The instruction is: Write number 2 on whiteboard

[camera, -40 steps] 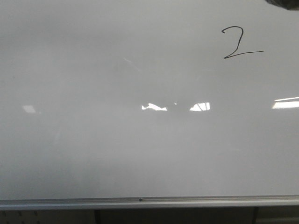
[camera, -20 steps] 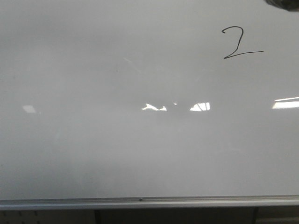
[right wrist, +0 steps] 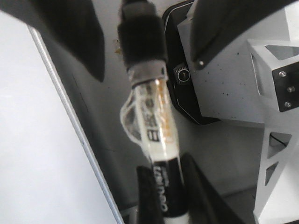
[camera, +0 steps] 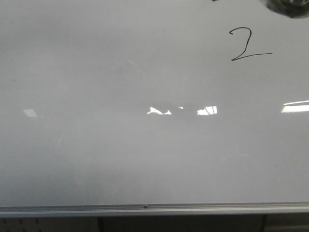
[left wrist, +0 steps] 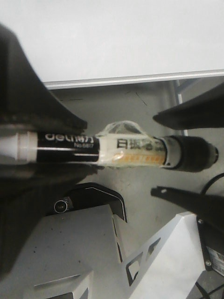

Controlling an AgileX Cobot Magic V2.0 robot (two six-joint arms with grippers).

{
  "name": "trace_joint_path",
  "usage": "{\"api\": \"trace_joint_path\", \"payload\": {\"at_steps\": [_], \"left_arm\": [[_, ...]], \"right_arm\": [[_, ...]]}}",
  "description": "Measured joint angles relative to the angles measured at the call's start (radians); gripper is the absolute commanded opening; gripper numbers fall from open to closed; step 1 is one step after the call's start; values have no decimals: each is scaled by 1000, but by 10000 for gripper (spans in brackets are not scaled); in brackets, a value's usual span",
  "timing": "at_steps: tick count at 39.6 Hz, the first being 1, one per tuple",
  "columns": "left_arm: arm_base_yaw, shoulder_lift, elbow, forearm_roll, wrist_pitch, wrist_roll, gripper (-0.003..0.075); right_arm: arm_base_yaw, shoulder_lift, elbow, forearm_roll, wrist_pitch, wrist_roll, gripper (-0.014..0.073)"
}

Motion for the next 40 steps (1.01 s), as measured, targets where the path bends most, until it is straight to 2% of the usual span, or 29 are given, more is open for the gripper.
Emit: {"api": "trace_joint_path", "payload": {"at_steps": [7, 15, 19, 28, 33, 40], "left_arm": [[0, -6, 0, 146, 17, -133, 9], [41, -71, 0, 363, 46, -411, 9], [154, -128, 13, 399, 55, -518, 9], [417, -279, 169, 414, -14, -579, 9], [571, -364, 298, 414, -131, -633, 9], [753, -420, 474, 395, -397, -703, 9]], "right_arm": [[-13, -10, -1, -122, -6, 90, 541], [-73, -43, -3, -237, -22, 259, 541], [-94, -45, -3, -257, -37, 290, 541], [-95, -45, -3, -259, -56, 297, 541], [-95, -45, -3, -259, -61, 297, 541], [-95, -45, -3, -259, -81, 297, 541]]}}
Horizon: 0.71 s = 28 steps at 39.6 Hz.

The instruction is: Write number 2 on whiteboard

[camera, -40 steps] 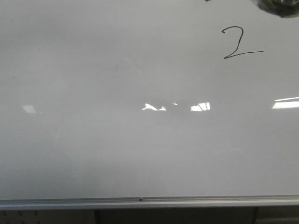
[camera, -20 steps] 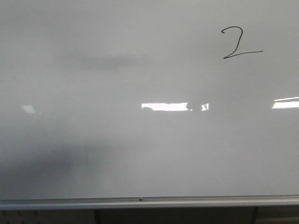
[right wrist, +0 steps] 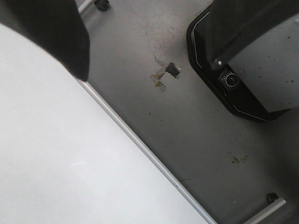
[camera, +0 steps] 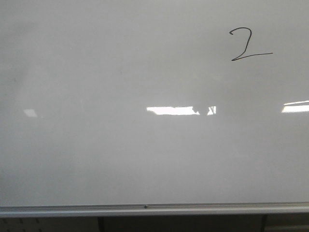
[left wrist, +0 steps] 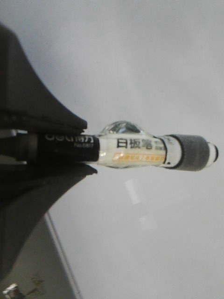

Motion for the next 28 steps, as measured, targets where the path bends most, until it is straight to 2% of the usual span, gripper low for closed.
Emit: {"api": "trace_joint_path", "payload": {"at_steps": [7, 17, 28], "left_arm": [[84, 7, 167, -98, -305, -11, 9], [93, 93, 350, -209, -744, -15, 9], [93, 262, 370, -244, -992, -15, 9]], "right_arm": [[0, 0, 0, 0, -9, 2, 541], [0, 0, 0, 0, -17, 2, 541], [0, 0, 0, 0, -21, 2, 541]]}}
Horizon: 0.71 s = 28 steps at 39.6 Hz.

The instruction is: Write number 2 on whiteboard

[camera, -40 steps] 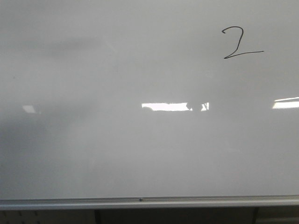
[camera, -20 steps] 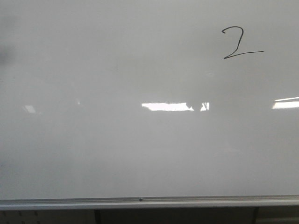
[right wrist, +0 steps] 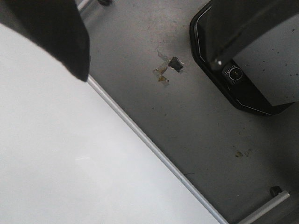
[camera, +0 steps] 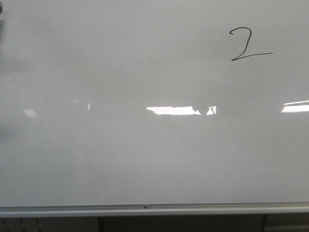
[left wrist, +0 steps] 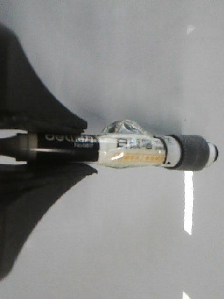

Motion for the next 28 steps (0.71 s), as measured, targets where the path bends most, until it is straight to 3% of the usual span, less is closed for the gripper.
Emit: {"api": "trace_joint_path", "payload": {"at_steps": [16, 28], "left_arm": [[0, 163, 0, 9, -213, 0, 23], [2, 224, 0, 47, -227, 0, 204]], "right_arm": [[0, 0, 0, 0, 0, 0, 541], [0, 0, 0, 0, -14, 2, 541]]}}
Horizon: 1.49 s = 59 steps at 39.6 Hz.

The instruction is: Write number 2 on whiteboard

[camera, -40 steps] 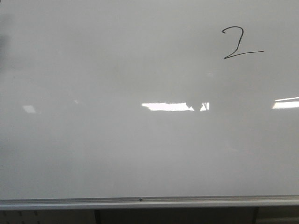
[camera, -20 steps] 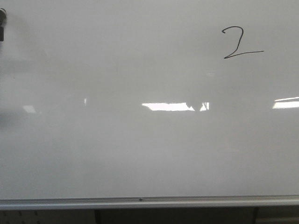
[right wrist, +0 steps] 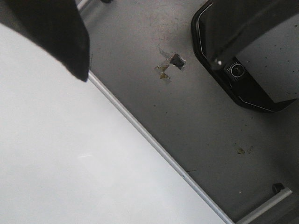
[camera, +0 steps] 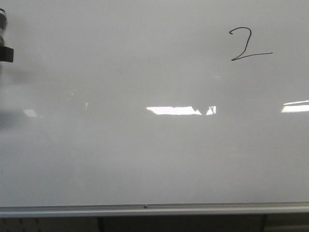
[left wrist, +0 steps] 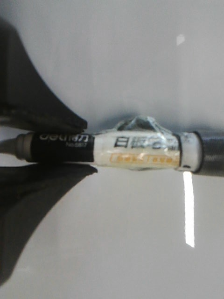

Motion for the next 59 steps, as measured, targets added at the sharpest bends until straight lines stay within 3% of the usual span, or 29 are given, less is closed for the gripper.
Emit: {"api": "trace_joint_path", "payload": {"at_steps": [11, 20, 33, 45, 50, 59], "left_arm": [[0, 23, 0, 10, 12, 0, 384], [0, -52, 0, 14, 125, 10, 390], [0, -409, 0, 28, 561, 60, 390], [0, -733, -143, 80, 1164, 62, 390], [0, -821, -186, 87, 1302, 63, 390], [0, -942, -196, 88, 1418, 64, 390]], "right_arm": [[0, 0, 0, 0, -4, 0, 541], [0, 0, 0, 0, -5, 0, 541], [0, 0, 0, -2, -5, 42, 541], [0, -25, 0, -34, 19, 231, 541], [0, -52, 0, -97, 21, 337, 541], [0, -153, 24, -133, 23, 463, 541]]}}
